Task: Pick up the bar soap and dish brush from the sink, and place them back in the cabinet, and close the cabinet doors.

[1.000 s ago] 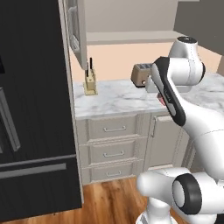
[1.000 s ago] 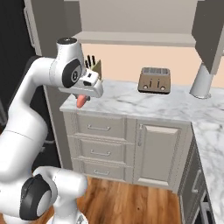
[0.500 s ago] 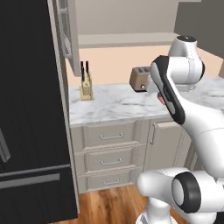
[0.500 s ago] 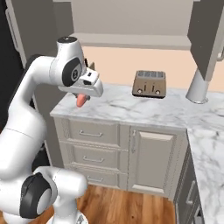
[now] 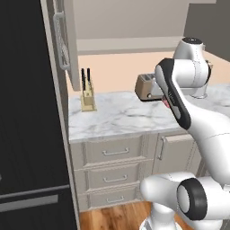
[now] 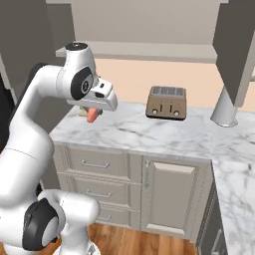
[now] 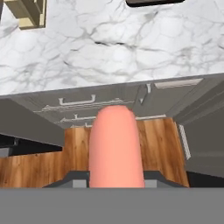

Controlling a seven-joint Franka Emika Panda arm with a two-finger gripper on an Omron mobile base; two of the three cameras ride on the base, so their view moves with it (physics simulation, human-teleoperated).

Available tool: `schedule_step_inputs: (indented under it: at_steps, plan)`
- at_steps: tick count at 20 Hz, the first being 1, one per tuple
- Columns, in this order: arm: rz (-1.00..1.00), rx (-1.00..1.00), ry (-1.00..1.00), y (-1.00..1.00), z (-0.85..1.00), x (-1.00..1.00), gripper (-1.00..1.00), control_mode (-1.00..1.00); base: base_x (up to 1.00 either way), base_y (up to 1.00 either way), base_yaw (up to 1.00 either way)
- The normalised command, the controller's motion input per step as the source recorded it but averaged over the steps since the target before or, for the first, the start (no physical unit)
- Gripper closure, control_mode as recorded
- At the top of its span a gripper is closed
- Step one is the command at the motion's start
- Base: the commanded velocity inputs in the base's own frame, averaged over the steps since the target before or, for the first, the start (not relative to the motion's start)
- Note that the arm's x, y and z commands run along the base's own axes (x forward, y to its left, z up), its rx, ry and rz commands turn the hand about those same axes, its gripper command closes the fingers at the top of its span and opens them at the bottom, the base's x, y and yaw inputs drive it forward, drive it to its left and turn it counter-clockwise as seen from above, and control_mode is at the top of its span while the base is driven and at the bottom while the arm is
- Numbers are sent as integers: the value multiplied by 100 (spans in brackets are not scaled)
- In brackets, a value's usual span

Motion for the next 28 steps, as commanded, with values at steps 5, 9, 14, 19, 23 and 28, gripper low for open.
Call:
schedule_step_inputs:
  at_steps: [5, 9, 14, 19, 23, 28]
  plan:
    - [0, 0, 0, 0, 0, 0, 100, 100, 56, -27, 0]
    - [0, 0, 0, 0, 0, 0, 100, 100, 36, -25, 0]
    - [0, 0, 0, 0, 0, 0, 100, 100, 40, -31, 0]
    - [0, 0, 0, 0, 0, 0, 100, 100, 32, -39, 0]
    - [0, 0, 0, 0, 0, 0, 100, 100, 39, -25, 0]
    - [0, 0, 0, 0, 0, 0, 100, 100, 48, -15, 0]
